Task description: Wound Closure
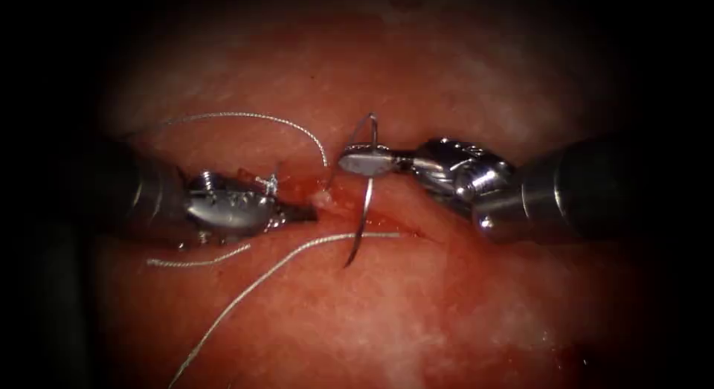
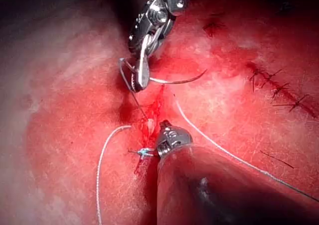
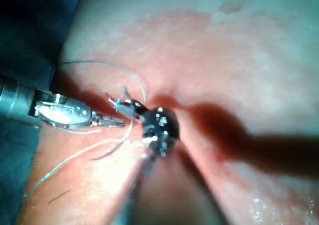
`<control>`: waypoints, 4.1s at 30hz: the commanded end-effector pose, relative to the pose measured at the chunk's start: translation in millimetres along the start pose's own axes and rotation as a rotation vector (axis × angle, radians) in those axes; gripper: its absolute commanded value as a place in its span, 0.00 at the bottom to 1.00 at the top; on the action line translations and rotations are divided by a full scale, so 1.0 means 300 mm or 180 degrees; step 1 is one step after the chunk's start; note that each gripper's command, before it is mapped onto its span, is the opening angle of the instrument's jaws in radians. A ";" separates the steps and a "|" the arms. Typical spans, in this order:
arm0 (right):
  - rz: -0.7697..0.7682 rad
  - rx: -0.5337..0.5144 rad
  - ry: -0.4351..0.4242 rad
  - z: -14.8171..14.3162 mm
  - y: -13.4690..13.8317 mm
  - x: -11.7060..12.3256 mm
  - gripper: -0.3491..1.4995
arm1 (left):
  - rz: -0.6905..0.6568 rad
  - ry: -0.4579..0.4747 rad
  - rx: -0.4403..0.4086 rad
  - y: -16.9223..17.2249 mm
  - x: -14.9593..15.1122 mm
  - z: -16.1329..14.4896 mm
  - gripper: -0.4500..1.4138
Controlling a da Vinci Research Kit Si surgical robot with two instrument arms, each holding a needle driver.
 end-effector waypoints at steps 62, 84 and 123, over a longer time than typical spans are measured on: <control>-0.2269 -0.0708 0.0228 0.0195 0.0151 -0.0093 0.00 | 0.0037 -0.1576 -0.0223 0.004 -0.006 0.014 0.00; -0.3749 -0.0884 -0.0137 0.0277 0.0123 -0.0196 0.00 | 0.0097 -0.1560 -0.0250 0.007 -0.011 0.007 0.00; -0.4442 -0.1232 -0.0255 0.0313 0.0113 -0.0244 0.00 | 0.0154 -0.1459 -0.0230 0.013 -0.017 0.007 0.00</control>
